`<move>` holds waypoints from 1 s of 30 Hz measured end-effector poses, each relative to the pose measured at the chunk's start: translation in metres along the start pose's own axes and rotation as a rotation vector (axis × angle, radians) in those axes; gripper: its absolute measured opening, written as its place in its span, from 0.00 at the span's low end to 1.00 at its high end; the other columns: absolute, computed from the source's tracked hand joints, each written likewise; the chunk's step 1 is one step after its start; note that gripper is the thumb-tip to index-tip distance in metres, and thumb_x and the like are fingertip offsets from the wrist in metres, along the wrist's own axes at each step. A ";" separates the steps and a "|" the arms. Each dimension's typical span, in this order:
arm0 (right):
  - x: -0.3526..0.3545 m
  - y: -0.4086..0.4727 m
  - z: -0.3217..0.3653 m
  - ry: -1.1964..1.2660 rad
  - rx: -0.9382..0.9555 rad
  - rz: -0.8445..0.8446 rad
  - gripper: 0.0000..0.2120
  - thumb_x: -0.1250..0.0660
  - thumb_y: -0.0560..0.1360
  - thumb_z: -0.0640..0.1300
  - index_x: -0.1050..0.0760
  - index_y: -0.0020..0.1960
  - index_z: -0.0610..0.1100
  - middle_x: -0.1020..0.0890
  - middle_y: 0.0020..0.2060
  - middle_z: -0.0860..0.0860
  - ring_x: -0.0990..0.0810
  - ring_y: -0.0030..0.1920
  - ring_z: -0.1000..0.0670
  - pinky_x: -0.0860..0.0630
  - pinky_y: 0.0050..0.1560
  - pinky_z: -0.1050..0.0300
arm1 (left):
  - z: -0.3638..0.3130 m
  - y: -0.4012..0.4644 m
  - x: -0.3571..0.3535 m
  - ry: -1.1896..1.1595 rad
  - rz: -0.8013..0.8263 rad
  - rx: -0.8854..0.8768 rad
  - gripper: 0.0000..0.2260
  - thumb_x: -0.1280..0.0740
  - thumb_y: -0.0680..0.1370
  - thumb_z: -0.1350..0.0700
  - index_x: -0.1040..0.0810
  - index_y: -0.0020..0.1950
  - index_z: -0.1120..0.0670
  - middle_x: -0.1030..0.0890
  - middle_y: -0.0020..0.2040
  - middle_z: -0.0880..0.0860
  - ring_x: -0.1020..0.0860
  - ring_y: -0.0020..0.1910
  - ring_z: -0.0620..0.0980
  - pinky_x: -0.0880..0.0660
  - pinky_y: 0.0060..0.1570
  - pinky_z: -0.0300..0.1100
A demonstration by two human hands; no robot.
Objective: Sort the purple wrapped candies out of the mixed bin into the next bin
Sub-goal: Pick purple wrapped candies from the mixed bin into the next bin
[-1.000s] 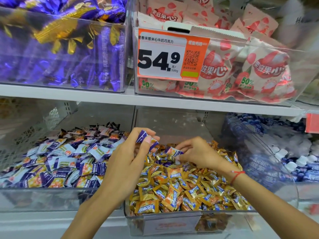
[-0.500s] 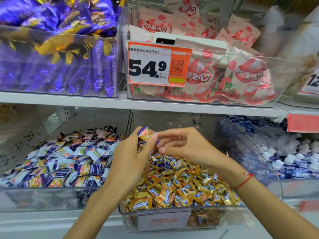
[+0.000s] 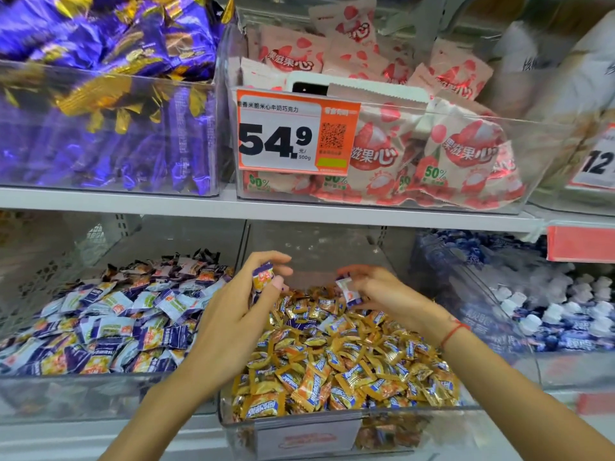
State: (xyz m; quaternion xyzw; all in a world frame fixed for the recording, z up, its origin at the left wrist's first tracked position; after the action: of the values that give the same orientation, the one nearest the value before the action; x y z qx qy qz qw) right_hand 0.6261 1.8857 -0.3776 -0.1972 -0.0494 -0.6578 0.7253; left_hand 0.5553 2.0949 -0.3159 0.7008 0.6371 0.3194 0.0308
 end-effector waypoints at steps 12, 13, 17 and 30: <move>-0.046 0.029 0.002 -1.296 0.286 0.248 0.13 0.31 0.74 0.47 0.20 0.58 0.55 0.21 0.61 0.55 0.22 0.57 0.50 0.24 0.55 0.54 | 0.003 -0.002 0.000 -0.077 -0.012 -0.004 0.13 0.44 0.75 0.38 0.31 0.59 0.34 0.21 0.56 0.35 0.21 0.44 0.61 0.24 0.46 0.58; -0.047 0.031 0.000 -1.335 0.268 0.286 0.15 0.30 0.74 0.48 0.20 0.60 0.54 0.20 0.61 0.55 0.21 0.57 0.49 0.24 0.54 0.55 | 0.002 -0.003 0.000 -0.068 -0.003 -0.008 0.14 0.45 0.74 0.37 0.31 0.59 0.34 0.22 0.56 0.34 0.21 0.45 0.63 0.24 0.47 0.60; -0.056 0.032 0.001 -1.532 0.282 0.289 0.16 0.29 0.74 0.51 0.20 0.60 0.47 0.17 0.53 0.51 0.20 0.49 0.47 0.25 0.46 0.58 | 0.003 -0.004 0.000 -0.066 0.003 -0.017 0.14 0.46 0.75 0.38 0.31 0.59 0.34 0.22 0.57 0.34 0.21 0.45 0.64 0.23 0.48 0.60; -0.026 -0.002 0.015 -0.063 0.106 0.214 0.07 0.40 0.81 0.38 0.28 0.58 0.41 0.19 0.34 0.55 0.36 0.23 0.58 0.39 0.25 0.67 | 0.004 -0.004 0.000 -0.064 -0.006 -0.027 0.12 0.44 0.78 0.44 0.30 0.60 0.37 0.23 0.57 0.34 0.21 0.46 0.63 0.27 0.47 0.45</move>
State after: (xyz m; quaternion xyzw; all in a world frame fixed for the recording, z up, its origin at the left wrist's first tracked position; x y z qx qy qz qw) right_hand 0.6236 1.9152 -0.3722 -0.1833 -0.0855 -0.5664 0.7989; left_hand 0.5537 2.0972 -0.3210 0.7082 0.6336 0.3052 0.0615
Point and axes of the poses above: each hand's wrist, its own y-axis towards the middle knuckle, its own x-axis out of the back of the hand, z = x × y, the point moved 9 cm from there along y, towards the middle knuckle
